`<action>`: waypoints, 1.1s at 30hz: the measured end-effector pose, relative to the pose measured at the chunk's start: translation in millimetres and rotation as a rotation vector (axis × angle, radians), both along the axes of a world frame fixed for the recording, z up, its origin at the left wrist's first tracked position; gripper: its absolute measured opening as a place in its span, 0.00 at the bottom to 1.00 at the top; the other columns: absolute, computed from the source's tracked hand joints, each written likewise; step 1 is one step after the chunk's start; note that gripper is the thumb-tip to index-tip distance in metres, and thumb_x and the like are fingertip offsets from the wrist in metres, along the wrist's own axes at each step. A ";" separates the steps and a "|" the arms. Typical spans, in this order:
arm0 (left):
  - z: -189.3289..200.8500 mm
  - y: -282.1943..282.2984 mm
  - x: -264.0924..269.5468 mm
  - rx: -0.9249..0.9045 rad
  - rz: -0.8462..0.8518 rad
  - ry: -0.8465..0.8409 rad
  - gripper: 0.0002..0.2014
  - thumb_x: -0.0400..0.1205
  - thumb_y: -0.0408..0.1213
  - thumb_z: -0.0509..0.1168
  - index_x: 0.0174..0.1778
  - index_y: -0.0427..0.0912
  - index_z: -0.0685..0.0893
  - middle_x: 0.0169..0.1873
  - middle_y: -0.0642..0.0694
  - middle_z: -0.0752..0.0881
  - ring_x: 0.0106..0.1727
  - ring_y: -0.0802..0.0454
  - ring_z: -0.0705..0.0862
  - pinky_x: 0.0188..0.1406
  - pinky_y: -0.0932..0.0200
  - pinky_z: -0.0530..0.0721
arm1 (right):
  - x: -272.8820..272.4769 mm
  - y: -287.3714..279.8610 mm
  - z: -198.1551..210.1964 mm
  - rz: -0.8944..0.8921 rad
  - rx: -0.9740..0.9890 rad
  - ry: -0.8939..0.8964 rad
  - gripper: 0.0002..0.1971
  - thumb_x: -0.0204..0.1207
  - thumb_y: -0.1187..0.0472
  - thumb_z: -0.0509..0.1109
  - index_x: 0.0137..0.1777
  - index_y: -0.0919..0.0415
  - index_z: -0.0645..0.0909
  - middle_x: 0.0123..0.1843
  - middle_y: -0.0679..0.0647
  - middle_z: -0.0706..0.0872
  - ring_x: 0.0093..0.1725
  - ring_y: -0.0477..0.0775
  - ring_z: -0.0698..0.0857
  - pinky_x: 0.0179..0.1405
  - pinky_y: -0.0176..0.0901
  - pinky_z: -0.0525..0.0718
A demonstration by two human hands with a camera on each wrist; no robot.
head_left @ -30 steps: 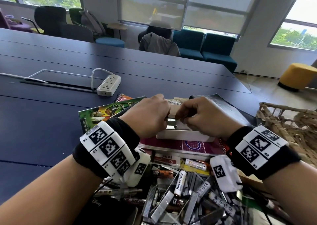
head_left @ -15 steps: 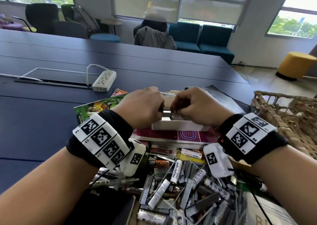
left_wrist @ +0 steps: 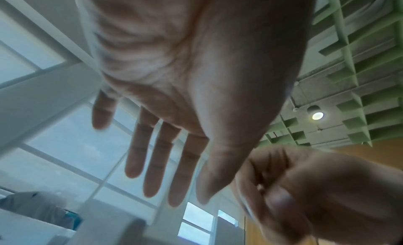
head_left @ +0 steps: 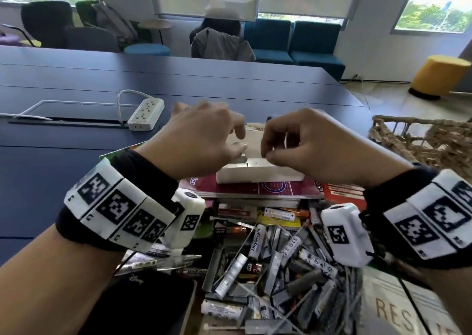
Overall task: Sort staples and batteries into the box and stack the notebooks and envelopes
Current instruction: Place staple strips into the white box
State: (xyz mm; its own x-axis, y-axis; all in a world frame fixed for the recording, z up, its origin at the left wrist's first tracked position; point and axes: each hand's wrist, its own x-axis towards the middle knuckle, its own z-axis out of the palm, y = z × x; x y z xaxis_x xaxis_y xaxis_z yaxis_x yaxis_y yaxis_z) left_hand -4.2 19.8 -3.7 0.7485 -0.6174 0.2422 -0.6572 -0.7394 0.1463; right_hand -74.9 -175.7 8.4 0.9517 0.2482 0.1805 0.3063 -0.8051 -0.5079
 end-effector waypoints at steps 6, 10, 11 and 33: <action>7.6 -7.3 -22.7 -0.148 -0.257 0.225 0.06 0.83 0.47 0.71 0.42 0.53 0.87 0.31 0.58 0.86 0.36 0.63 0.84 0.33 0.73 0.75 | -35.2 -5.3 -3.9 0.139 -0.223 0.354 0.05 0.76 0.50 0.79 0.43 0.49 0.88 0.31 0.43 0.85 0.28 0.39 0.80 0.29 0.30 0.76; 3.7 -12.2 -36.8 0.058 -0.381 0.411 0.07 0.83 0.52 0.69 0.45 0.54 0.87 0.35 0.56 0.87 0.37 0.60 0.84 0.34 0.69 0.77 | -50.2 -4.1 -11.4 0.217 -0.245 0.502 0.09 0.71 0.47 0.84 0.44 0.49 0.88 0.33 0.43 0.86 0.29 0.40 0.81 0.29 0.31 0.75; 2.3 -13.0 -39.4 0.098 -0.401 0.463 0.07 0.84 0.52 0.68 0.46 0.55 0.87 0.36 0.56 0.87 0.37 0.59 0.84 0.34 0.68 0.78 | -52.4 -3.0 -13.4 0.231 -0.253 0.532 0.10 0.70 0.48 0.84 0.45 0.49 0.89 0.33 0.43 0.87 0.29 0.40 0.81 0.29 0.30 0.75; -19.7 -24.3 -47.6 0.211 -0.548 0.625 0.07 0.78 0.45 0.79 0.48 0.51 0.90 0.33 0.54 0.88 0.31 0.58 0.84 0.33 0.60 0.83 | -48.3 -6.5 -15.5 0.267 -0.206 0.544 0.06 0.70 0.54 0.85 0.40 0.49 0.89 0.32 0.44 0.86 0.31 0.40 0.81 0.33 0.29 0.76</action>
State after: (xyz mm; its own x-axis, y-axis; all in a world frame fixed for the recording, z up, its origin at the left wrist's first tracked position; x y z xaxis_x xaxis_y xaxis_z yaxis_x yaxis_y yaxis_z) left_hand -51.8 -4.5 -23.4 0.2887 -0.9168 -0.2759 -0.7741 -0.3931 0.4961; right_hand -123.2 -182.2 -7.1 0.7943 0.4678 -0.3876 0.2523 -0.8345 -0.4899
